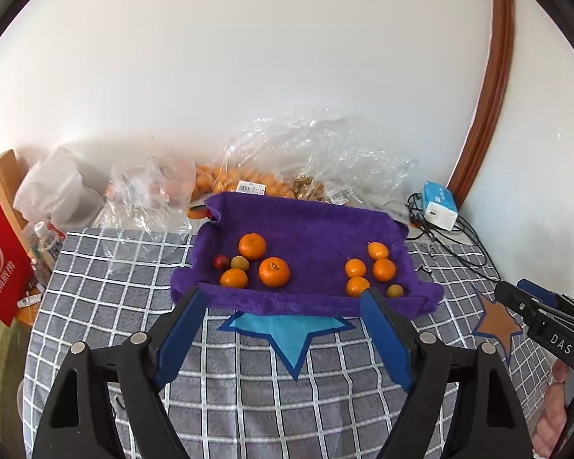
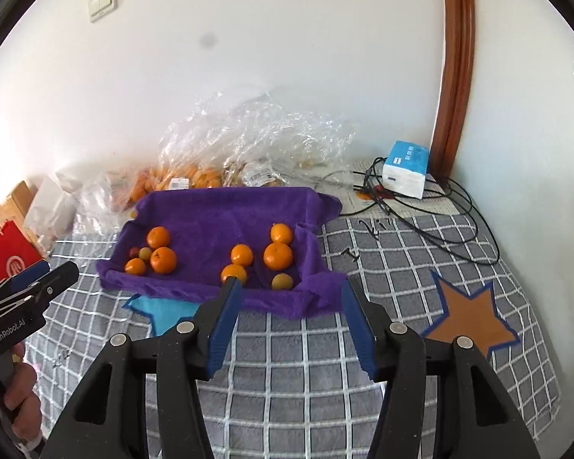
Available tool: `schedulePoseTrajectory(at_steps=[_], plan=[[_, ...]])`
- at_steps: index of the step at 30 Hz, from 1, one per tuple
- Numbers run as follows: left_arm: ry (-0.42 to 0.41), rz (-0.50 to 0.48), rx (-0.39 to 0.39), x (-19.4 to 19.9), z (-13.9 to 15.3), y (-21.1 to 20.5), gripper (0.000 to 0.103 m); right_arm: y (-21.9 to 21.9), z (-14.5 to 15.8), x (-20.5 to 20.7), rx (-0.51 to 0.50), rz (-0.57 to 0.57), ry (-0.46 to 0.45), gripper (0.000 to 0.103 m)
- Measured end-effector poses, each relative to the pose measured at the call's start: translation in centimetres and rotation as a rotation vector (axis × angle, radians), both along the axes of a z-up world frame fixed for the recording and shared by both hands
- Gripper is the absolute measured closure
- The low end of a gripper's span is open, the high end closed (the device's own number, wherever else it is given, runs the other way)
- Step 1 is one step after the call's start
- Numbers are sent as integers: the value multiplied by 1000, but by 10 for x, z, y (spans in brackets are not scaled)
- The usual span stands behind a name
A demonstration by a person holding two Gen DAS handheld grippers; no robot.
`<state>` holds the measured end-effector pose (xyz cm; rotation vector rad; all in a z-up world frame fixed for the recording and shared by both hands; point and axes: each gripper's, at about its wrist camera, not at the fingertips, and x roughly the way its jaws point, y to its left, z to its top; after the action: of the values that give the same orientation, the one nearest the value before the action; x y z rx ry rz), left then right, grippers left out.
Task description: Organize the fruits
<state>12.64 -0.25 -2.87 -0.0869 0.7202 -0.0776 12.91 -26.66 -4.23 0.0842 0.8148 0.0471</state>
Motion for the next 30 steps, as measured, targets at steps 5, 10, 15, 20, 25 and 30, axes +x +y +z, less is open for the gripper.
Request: schedulePoseTrajectory(at_steps=[5, 10, 15, 20, 25, 30], plan=[[-19, 12, 28, -35, 12, -3, 16, -11, 14, -40, -10, -43, -41, 29], [-46, 35, 33, -61, 17, -7, 14, -12, 31, -82, -32, -40, -149, 12], [-70, 25, 47, -86, 19, -17, 14, -19, 33, -109, 10, -57, -169, 6], [-84, 13, 57, -101, 19, -24, 14, -18, 34, -126, -41, -70, -182, 5], [-89, 21, 46, -111, 17, -23, 13, -14, 33, -136, -57, -62, -194, 5], [-91, 31, 48, -116, 18, -19, 13, -11, 31, -139, -65, -53, -195, 5]])
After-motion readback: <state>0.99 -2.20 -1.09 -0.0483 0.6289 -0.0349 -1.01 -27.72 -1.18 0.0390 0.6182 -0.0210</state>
